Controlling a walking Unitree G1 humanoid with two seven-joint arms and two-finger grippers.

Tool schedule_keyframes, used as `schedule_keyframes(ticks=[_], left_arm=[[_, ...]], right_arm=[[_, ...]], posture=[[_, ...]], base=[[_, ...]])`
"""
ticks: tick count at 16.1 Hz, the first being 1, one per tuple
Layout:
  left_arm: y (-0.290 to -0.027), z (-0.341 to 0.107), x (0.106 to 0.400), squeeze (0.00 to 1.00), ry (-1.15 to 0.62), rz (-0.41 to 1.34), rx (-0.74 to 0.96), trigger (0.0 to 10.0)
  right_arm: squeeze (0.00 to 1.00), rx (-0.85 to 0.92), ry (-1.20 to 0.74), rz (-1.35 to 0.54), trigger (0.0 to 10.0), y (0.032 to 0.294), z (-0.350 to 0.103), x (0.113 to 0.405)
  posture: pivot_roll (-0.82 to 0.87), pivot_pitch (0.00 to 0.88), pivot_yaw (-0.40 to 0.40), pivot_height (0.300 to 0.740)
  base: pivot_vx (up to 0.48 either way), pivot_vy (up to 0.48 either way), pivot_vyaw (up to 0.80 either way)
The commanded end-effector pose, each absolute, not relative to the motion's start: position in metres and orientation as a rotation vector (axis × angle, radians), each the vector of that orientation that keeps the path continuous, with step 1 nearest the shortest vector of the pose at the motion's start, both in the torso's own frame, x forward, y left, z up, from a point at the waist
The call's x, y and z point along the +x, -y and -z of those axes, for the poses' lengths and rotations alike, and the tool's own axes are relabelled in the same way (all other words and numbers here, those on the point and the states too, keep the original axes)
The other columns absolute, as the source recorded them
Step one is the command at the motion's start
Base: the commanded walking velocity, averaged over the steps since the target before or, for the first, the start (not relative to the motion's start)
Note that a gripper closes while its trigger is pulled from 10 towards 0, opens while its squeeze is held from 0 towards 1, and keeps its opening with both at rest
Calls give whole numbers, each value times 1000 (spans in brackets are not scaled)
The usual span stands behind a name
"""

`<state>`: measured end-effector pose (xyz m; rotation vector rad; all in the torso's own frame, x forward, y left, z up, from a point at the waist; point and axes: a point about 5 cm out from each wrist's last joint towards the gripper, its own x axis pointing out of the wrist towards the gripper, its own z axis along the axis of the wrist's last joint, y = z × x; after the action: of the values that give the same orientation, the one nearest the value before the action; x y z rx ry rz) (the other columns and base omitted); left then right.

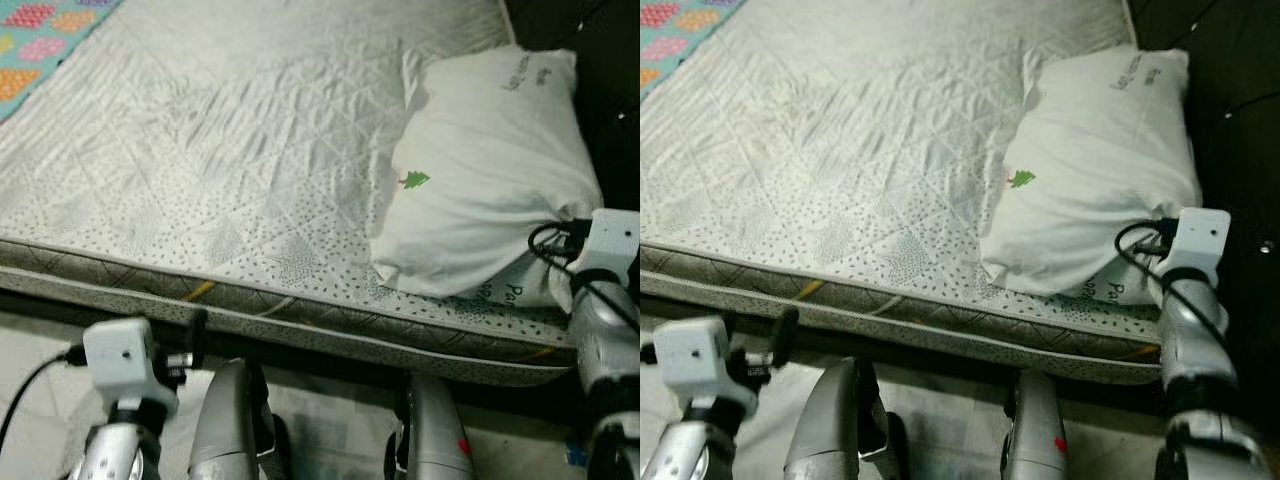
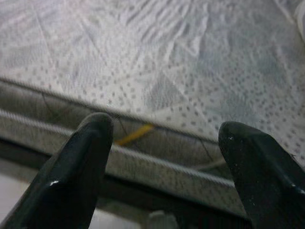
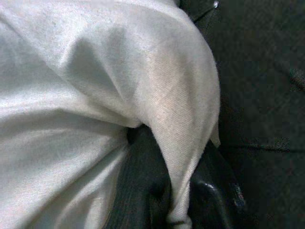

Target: Clean up the room

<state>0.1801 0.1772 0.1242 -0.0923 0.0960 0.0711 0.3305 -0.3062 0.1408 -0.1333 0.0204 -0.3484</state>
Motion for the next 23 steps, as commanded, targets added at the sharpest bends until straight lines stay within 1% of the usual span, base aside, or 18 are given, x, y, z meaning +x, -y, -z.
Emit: schedule_keyframes(ticks=[1,3,6,7,8,11,16,18,19,21,23], left_arm=[[-180,-124,174,0,-116,-80,-91,10000],[-179,-124,168,0,-137,-77,-101,10000],[-178,-125,171,0,-142,-69,-108,10000],[-179,-124,173,0,-145,-62,-110,10000],[-179,-124,174,0,-148,-59,-110,10000],[-181,-124,174,0,-153,-58,-109,10000],[-182,-125,176,0,-154,-57,-101,10000],[-182,-124,177,0,-154,-56,-102,10000],[-182,-124,178,0,-154,-56,-103,10000],[-181,-125,181,0,-149,-60,-105,10000],[-181,-126,182,0,-139,-67,-103,10000]], right_arm=[[0,-121,41,385,0,314,-154,324],[0,-129,48,419,0,322,-156,306],[0,-152,36,497,0,333,-164,276],[0,-176,13,516,0,331,-164,258],[0,-186,-13,507,0,324,-162,244],[0,-155,-87,440,0,294,-150,219],[0,-84,-193,322,0,243,-134,188],[0,-84,-193,322,0,245,-133,195],[0,-81,-185,322,0,249,-136,206],[0,-83,-161,263,0,250,-144,243],[0,-144,-148,185,0,251,-153,279]], posture=[[-2,270,17,588],[-13,279,23,588],[-39,290,37,588],[-57,300,41,588],[-64,305,43,588],[-67,311,45,588],[-65,309,51,588],[-65,308,51,588],[-65,307,50,588],[-59,300,46,588],[-51,295,40,588]], base=[[0,0,0],[0,0,0],[0,0,0],[0,0,0],[0,0,0],[0,0,0],[0,0,0],[0,0,0],[0,0,0],[0,0,0],[0,0,0]])
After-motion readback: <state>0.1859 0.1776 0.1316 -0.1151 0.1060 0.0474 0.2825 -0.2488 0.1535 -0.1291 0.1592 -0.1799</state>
